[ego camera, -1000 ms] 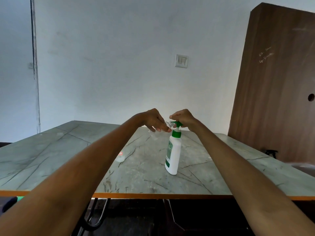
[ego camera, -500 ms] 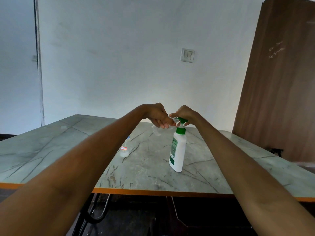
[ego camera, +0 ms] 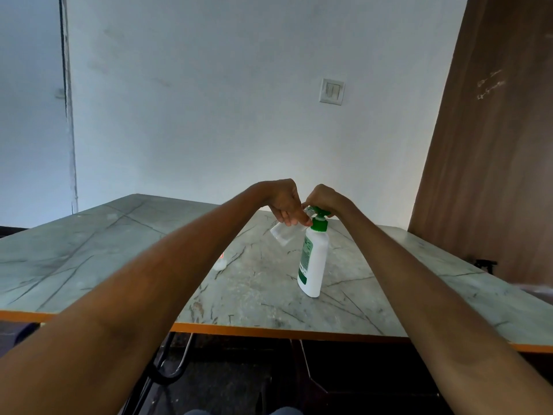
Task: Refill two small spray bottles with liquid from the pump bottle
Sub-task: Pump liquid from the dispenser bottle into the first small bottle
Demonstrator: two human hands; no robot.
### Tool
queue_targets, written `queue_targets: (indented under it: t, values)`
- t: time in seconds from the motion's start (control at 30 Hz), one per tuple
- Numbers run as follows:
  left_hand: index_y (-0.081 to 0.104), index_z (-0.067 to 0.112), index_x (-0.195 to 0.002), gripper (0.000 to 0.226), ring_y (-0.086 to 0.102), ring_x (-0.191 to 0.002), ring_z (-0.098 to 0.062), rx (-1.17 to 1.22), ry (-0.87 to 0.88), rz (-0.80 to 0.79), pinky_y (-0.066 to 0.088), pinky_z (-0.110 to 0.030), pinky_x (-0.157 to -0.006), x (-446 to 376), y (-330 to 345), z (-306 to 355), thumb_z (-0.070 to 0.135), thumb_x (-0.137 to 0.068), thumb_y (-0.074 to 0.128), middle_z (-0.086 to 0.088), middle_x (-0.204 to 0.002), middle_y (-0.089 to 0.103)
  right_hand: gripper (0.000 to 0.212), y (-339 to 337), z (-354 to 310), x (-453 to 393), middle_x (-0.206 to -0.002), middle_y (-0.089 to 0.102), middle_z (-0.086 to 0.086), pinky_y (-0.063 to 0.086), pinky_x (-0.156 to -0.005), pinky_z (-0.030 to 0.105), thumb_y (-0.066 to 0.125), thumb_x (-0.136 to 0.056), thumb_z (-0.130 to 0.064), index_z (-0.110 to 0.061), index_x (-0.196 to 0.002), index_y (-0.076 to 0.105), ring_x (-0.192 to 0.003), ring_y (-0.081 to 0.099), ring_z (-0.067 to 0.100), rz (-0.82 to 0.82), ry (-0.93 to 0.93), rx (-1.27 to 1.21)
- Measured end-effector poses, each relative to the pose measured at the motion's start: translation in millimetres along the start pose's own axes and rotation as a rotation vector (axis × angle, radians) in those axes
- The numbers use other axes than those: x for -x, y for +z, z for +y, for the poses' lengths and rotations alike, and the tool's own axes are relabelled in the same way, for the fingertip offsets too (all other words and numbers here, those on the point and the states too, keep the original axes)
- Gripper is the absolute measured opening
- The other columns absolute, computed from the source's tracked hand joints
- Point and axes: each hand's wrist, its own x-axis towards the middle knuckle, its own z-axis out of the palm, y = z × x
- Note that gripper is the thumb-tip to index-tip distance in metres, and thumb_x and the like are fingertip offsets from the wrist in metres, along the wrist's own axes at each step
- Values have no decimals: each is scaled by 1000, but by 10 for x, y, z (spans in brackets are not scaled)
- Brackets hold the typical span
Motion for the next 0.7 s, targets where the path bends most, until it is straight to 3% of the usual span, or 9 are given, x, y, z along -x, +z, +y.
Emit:
queue_targets:
  t: [0.1,0.2,0.33,0.5,0.57,0.7]
  values:
    - [69,1,-104,43,65,-67,-10,-51,-1,25,56,-18,-65,2,-35,27,29,-73,78,-4,-78,69,32,-21,-26,8,-69,51,9,40,-56,23,62,-88,-23,-6,-64,48,-69,52,22,-39,-8,-16]
    - [69,0,-104,45,65,-69,-13,-120,-2,29,56,-24,-72,-12,-87,92,28,-71,79,-6,-82,69,21,-40,-11,-5,-90,57,15,47,-74,32,59,-89,-19,2,-92,59,-86,55,25,-94,-5,-59]
    - [69,0,-102,44,64,-62,-10,-209,-16,31,55,-23,-70,-46,-115,143,28,-69,81,-1,-68,66,34,-51,-7,4,-104,57,17,47,-78,34,54,-91,-14,5,-119,56,-93,54,25,-126,10,-98]
    - [70,0,-102,45,65,-65,-11,-226,0,15,56,-23,-71,-44,-94,112,28,-69,81,-2,-70,67,34,11,28,4,-122,57,20,49,-88,37,56,-90,-14,1,-120,56,-95,53,26,-143,22,-56]
    - [70,0,-102,45,64,-63,-9,-231,9,15,56,-22,-71,-39,-79,107,28,-69,81,-2,-71,68,34,11,36,13,-119,58,21,49,-89,37,56,-90,-14,3,-120,57,-95,54,27,-130,15,-31]
    - [71,0,-99,44,64,-60,-8,-220,-8,39,56,-20,-67,-20,-101,125,29,-67,82,4,-58,66,26,-35,0,30,-100,58,20,44,-76,33,53,-93,-15,6,-108,60,-87,53,25,-109,-34,-30]
